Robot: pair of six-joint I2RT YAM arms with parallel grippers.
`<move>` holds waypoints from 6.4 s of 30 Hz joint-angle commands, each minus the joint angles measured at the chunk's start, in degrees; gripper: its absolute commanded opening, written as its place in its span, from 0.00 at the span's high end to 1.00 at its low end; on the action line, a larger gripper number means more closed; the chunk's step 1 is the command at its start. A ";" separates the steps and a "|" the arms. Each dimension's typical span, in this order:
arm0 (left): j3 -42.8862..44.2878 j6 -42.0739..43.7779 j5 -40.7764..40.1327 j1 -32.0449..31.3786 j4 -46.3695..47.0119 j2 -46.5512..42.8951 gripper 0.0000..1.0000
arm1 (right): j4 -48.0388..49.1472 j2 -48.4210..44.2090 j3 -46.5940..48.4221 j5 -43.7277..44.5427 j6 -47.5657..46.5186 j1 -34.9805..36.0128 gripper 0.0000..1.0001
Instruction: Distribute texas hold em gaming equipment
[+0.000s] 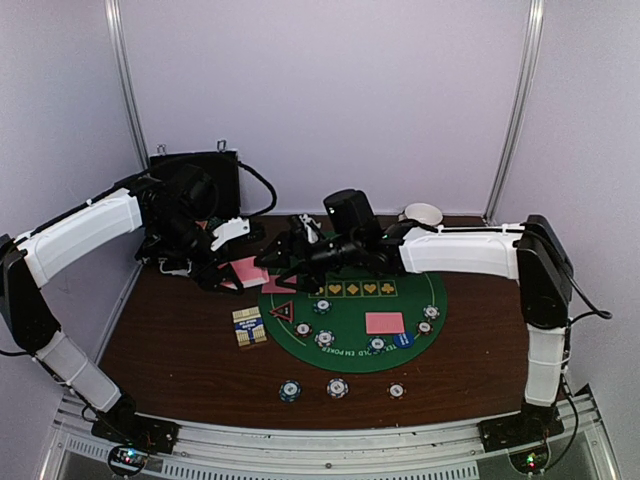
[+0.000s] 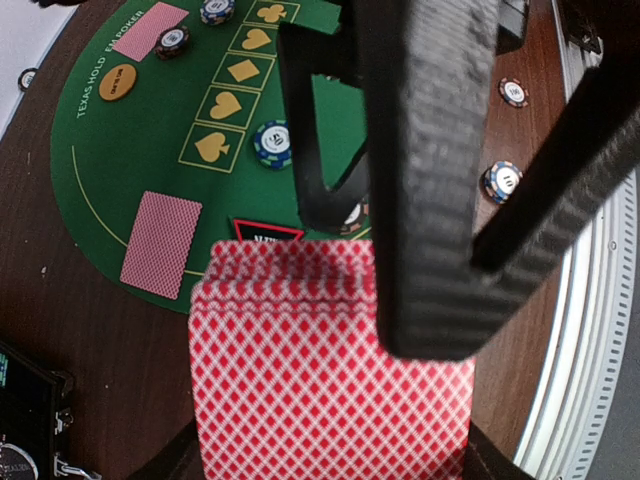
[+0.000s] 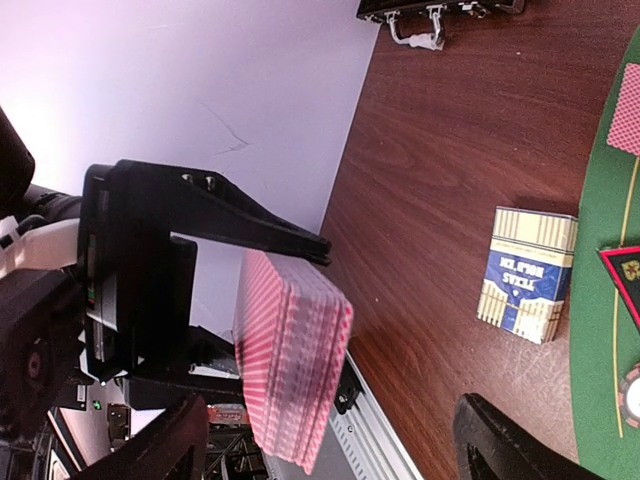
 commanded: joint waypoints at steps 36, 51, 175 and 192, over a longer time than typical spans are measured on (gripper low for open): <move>2.29 0.09 2.04 0.14 0.95 -1.01 0.93 | -0.60 5.36 3.85 -6.05 2.17 -2.95 0.42; 1.85 0.28 1.26 0.16 0.89 -0.74 0.93 | -3.18 -0.41 4.15 -7.10 1.59 -3.61 0.70; 1.83 -1.93 1.62 0.17 2.26 -1.04 0.96 | -1.22 11.74 16.45 -4.50 -1.80 2.10 0.11; 1.04 -1.54 1.66 0.18 2.26 -2.38 0.96 | -0.62 11.76 11.08 -2.84 -1.55 -1.77 0.31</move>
